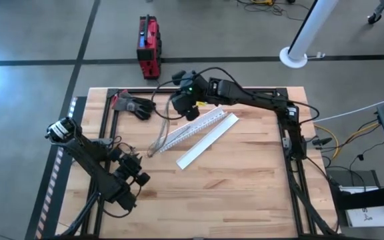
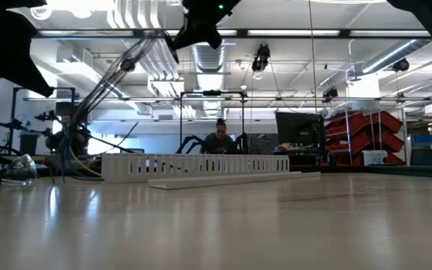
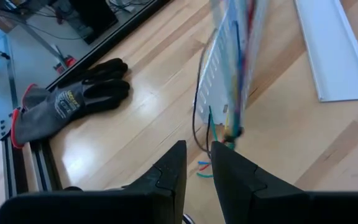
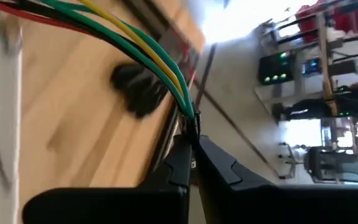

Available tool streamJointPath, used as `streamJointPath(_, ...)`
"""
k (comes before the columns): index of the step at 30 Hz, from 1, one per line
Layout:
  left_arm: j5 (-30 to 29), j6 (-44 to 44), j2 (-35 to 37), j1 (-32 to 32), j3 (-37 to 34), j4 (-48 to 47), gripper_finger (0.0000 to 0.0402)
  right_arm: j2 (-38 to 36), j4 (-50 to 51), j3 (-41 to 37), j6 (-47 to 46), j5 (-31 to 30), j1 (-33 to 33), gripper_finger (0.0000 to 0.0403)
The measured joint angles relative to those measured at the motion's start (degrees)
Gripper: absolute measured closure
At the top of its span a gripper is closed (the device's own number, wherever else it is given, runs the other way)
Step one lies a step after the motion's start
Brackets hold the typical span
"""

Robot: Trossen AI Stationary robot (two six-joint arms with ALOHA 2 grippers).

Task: Ziptie cables
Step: Insert the bundled colored cable into the white cable duct

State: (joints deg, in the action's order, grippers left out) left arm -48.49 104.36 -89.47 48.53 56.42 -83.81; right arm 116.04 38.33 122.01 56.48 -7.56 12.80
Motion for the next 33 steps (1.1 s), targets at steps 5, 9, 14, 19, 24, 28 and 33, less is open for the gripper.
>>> streamJointPath(5, 0.0, 0.0, 0.0, 0.0, 0.0, 0.1, 0.0342, -0.3, 4.2, 0.1, 3.7, -10.1, 0.1, 0.0403)
streamJointPath(9, 0.0, 0.0, 0.0, 0.0, 0.0, 0.3, 0.0342, -0.4, 6.2, 0.1, 4.2, -19.6, 1.5, 0.0403)
streamJointPath(14, -0.1, 0.2, 0.0, 0.0, 0.0, 1.3, 0.0342, -1.0, 14.5, 0.1, 4.2, -20.7, 3.8, 0.0403)
streamJointPath(19, -0.5, 0.4, 0.0, 0.0, -0.1, 2.1, 0.0342, -1.0, 18.0, 0.1, 2.5, -20.2, 6.4, 0.0403)
streamJointPath(24, -0.5, 1.2, -0.3, 0.0, -1.0, 3.6, 0.0342, -0.9, 23.2, -0.8, 1.0, -12.3, 8.1, 0.0403)
streamJointPath(28, -0.5, 1.2, -0.3, 0.0, -2.4, 4.9, 0.0342, -0.8, 23.3, -2.8, 0.1, -10.8, 8.4, 0.0403)
streamJointPath(33, -0.1, 1.6, -0.3, 0.0, -5.2, 7.6, 0.0342, -0.8, 23.4, -6.3, 0.5, -10.4, 8.4, 0.0403)
